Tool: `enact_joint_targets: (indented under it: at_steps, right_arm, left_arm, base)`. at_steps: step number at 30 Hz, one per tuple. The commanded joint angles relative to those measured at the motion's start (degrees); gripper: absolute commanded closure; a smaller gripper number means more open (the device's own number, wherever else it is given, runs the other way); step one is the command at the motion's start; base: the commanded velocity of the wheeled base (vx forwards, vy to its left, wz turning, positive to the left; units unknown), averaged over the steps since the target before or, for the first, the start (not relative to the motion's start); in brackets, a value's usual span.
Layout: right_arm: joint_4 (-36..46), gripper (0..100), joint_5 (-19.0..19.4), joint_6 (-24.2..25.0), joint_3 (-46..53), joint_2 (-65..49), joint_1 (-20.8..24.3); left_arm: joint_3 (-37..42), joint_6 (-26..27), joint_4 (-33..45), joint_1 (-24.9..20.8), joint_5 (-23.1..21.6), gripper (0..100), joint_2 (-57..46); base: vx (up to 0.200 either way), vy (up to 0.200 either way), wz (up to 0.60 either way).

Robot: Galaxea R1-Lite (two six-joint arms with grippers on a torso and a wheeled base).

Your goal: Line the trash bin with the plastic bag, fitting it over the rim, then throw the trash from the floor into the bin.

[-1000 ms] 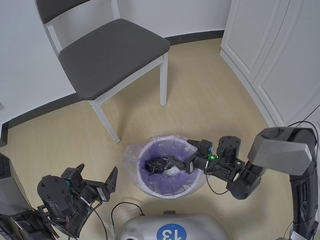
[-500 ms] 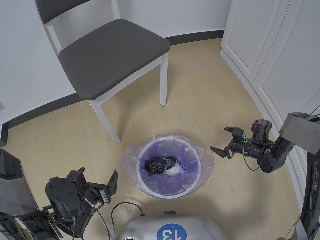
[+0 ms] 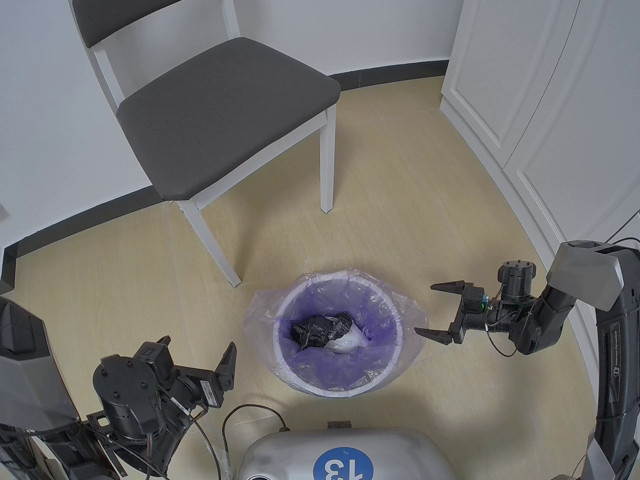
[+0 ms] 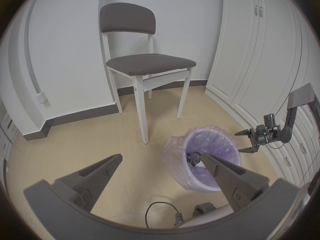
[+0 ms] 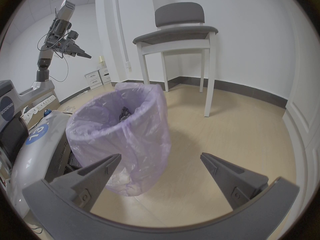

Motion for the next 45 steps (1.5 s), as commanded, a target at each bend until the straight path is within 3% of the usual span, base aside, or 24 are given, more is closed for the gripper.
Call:
enact_joint_targets:
  at_steps: [1,6,7,17,22,25,30,34,45]
  right_arm:
    - [0.1,0,0.1,-0.1,-0.8,3.8,0.6]
    - [0.1,0,3.6,0.5,-1.4,4.4,0.9]
    - [0.0,100,4.7,1.1,-1.5,4.5,0.9]
    - [-0.3,100,5.9,2.8,-4.3,6.1,0.6]
    - [0.2,100,5.8,7.4,-7.5,7.8,0.3]
    - [0.4,100,5.2,8.5,-8.7,8.1,0.6]
    - [1.0,100,1.3,9.6,-15.2,10.1,1.5]
    - [5.7,100,0.9,12.1,-21.8,11.3,2.9]
    - [19.4,100,0.9,11.9,-32.0,12.8,4.4]
  left_arm:
    - [1.0,0.0,-1.0,-0.1,0.0,0,-0.1]
    - [1.0,0.0,-1.0,-0.1,0.0,0,-0.1]
    - [1.0,0.0,-1.0,-0.1,0.0,0,-0.1]
    - [1.0,0.0,-1.0,-0.1,0.0,0,-0.1]
    - [1.0,0.0,-1.0,-0.1,0.0,0,0.1]
    - [1.0,0.0,-1.0,-0.1,0.0,0,0.0]
    - [1.0,0.0,-1.0,-0.1,0.1,0,-0.6]
    - [1.0,0.0,-1.0,0.2,0.1,0,-0.6]
    - [1.0,0.0,-1.0,0.2,0.2,0,-0.9]
  base:
    - [0.0,0.0,0.0]
    - [0.0,0.0,0.0]
    - [0.0,0.0,0.0]
    - [0.0,0.0,0.0]
    - [0.0,0.0,0.0]
    - [0.0,0.0,0.0]
    - [0.0,0.0,0.0]
    - [0.0,0.0,0.0]
    - [0.0,0.0,0.0]
